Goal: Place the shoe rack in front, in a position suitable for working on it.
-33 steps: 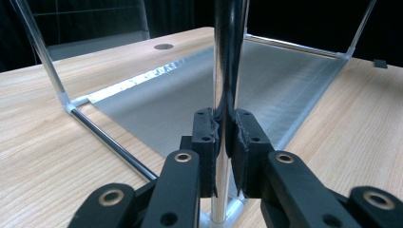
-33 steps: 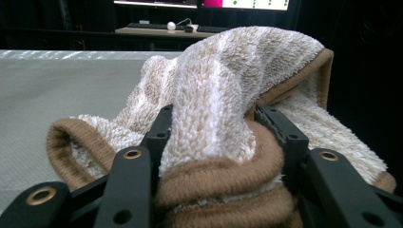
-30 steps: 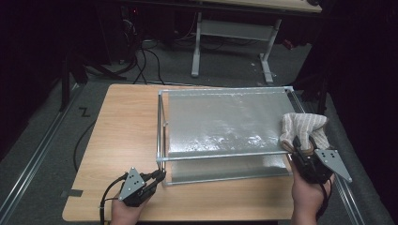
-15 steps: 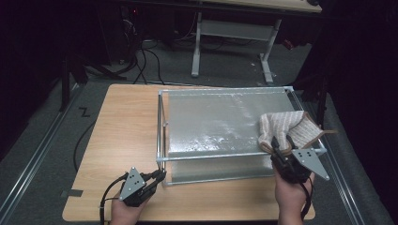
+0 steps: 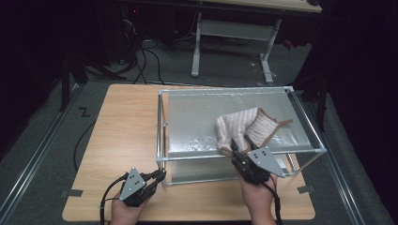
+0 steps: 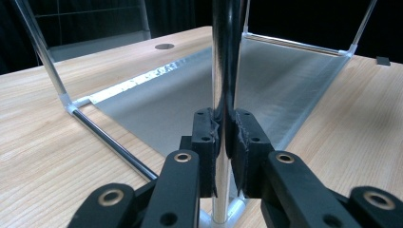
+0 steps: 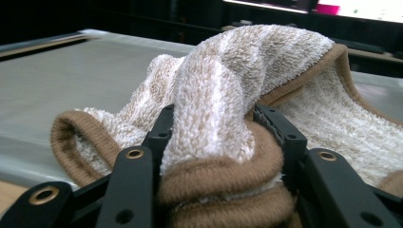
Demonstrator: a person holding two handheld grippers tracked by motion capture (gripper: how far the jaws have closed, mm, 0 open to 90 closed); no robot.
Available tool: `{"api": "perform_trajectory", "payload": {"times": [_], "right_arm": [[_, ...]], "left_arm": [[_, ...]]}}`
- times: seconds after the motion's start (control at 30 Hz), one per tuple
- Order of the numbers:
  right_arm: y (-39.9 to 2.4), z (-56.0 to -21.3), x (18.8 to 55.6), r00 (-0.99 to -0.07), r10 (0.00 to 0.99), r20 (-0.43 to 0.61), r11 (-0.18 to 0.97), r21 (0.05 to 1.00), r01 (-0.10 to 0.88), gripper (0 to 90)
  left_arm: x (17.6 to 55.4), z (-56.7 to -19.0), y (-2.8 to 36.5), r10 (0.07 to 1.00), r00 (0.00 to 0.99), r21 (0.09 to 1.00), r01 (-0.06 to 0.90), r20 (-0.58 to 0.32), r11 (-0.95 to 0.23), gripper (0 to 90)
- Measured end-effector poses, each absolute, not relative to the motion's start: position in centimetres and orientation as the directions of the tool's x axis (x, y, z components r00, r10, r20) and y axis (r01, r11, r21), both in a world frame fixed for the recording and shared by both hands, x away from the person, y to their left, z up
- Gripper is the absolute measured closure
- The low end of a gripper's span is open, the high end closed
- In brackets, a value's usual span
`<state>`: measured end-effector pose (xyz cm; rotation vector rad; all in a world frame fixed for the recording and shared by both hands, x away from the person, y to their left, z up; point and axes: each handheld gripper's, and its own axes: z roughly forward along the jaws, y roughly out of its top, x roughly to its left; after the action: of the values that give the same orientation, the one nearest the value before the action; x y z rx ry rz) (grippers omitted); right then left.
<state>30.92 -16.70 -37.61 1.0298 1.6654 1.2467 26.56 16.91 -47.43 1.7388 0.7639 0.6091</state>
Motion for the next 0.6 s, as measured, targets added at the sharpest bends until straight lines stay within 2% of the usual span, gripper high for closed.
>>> {"api": "perform_trajectory", "payload": {"times": [0.6], "right_arm": [[-6.9, -37.2, 30.1, -0.581, 0.806, -0.113, 0.228, 0.965, 0.128, 55.1]], "left_arm": [[26.5, -47.4, 16.9, 0.746, 0.665, 0.959, 0.199, 0.02, -0.203, 80.4]]}}
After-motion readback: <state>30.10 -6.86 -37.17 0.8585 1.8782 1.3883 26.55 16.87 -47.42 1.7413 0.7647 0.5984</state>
